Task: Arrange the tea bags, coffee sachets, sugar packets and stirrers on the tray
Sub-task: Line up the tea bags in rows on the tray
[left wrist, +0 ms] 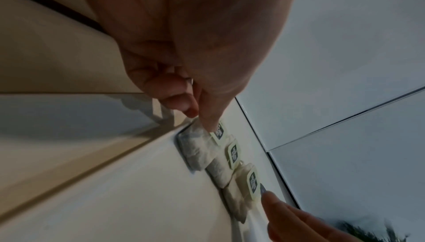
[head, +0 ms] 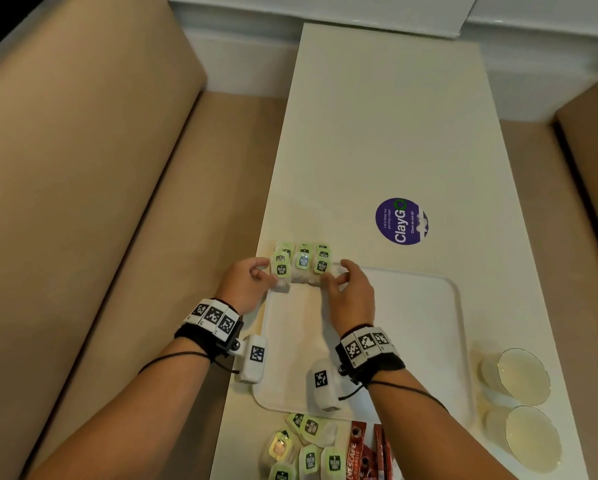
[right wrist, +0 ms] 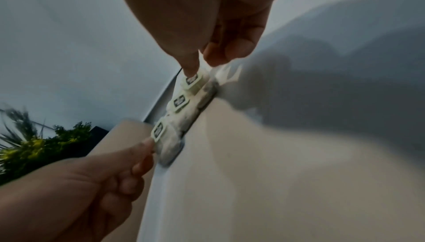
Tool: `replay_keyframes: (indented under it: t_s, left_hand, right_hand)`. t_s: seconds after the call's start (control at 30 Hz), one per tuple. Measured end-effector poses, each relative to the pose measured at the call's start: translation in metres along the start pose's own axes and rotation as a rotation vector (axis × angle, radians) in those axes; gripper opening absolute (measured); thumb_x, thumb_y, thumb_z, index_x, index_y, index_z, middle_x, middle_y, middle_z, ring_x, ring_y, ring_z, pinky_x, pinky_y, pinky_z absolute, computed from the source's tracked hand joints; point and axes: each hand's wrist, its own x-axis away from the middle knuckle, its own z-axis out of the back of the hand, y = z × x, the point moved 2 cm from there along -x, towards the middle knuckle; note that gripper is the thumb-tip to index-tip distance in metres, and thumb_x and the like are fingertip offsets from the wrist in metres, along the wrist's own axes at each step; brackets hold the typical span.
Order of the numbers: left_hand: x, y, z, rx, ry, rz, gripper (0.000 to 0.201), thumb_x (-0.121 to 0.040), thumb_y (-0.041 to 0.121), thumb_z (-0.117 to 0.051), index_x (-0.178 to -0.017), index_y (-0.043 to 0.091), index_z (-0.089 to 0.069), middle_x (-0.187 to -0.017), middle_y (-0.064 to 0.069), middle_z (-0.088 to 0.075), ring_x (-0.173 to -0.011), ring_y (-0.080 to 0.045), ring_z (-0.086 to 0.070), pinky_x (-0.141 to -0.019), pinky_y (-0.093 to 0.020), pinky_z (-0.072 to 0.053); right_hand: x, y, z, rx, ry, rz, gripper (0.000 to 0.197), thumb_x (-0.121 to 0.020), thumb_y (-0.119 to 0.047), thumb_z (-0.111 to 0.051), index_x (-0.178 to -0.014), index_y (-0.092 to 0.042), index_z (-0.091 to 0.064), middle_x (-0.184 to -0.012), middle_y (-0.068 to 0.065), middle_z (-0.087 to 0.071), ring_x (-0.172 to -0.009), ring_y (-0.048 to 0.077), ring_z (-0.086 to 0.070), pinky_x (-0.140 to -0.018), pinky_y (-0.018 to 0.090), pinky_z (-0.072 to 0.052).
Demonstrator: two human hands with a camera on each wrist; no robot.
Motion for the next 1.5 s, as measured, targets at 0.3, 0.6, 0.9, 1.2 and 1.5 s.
replay_keyframes:
  t_s: [0.3,0.6,0.9,1.2,1.5]
  left_hand:
    - [0.000,0.008,-0.004,-0.081,-0.052,-0.142,0.039,-0.092,-0.003,-0.054,-0.122,0.016,-0.071,-0.082,0.003,-0.070,-0.061,0.010,-0.057,-0.064,-0.004,-0.039]
    - [0.000,0.009,-0.004,-0.077,-0.027,-0.158,0.041,-0.093,-0.006,-0.056,-0.129,0.008,-0.067,-0.094,-0.022,-0.065,-0.086,-0.011,-0.054,-0.060,-0.003,-0.038]
    - [0.010,0.002,0.008,-0.090,0.000,-0.017,0.039,-0.098,0.016,-0.059,-0.136,0.013,-0.055,-0.066,0.009,-0.051,-0.064,-0.013,-0.055,-0.074,-0.029,-0.049]
    - [0.090,0.004,0.007,-0.162,-0.212,-0.050,0.015,-0.100,0.027,-0.058,-0.114,0.027,-0.063,-0.086,0.001,-0.060,-0.065,-0.010,-0.057,-0.061,-0.019,-0.046]
    - [0.185,-0.033,-0.018,-0.399,-0.412,-0.116,0.021,-0.097,0.033,-0.060,-0.116,0.025,-0.065,-0.096,0.013,-0.063,-0.082,-0.002,-0.059,-0.074,-0.017,-0.047]
  right_hand:
    - [-0.014,0.003,-0.012,0.260,-0.113,0.081,0.018,-0.101,-0.027,-0.055,-0.111,-0.024,-0.069,-0.103,0.002,-0.063,-0.092,0.024,-0.062,-0.077,0.036,-0.052]
    - [-0.014,-0.001,-0.013,0.270,-0.134,0.093,0.020,-0.102,-0.025,-0.053,-0.113,-0.023,-0.070,-0.107,0.002,-0.063,-0.095,0.025,-0.062,-0.078,0.035,-0.050]
    - [0.001,0.006,0.012,0.189,-0.147,0.075,0.034,-0.104,-0.024,-0.050,-0.134,-0.012,-0.062,-0.122,0.008,-0.068,-0.115,0.027,-0.062,-0.097,0.035,-0.047]
    - [0.062,0.028,0.056,0.219,-0.362,0.219,0.032,-0.103,-0.026,-0.053,-0.132,-0.022,-0.065,-0.117,-0.003,-0.071,-0.094,0.008,-0.063,-0.095,0.025,-0.049]
    - [0.148,0.060,0.084,0.362,-0.516,0.264,0.030,-0.103,-0.030,-0.054,-0.129,-0.024,-0.067,-0.120,-0.007,-0.069,-0.100,0.006,-0.062,-0.096,0.026,-0.050]
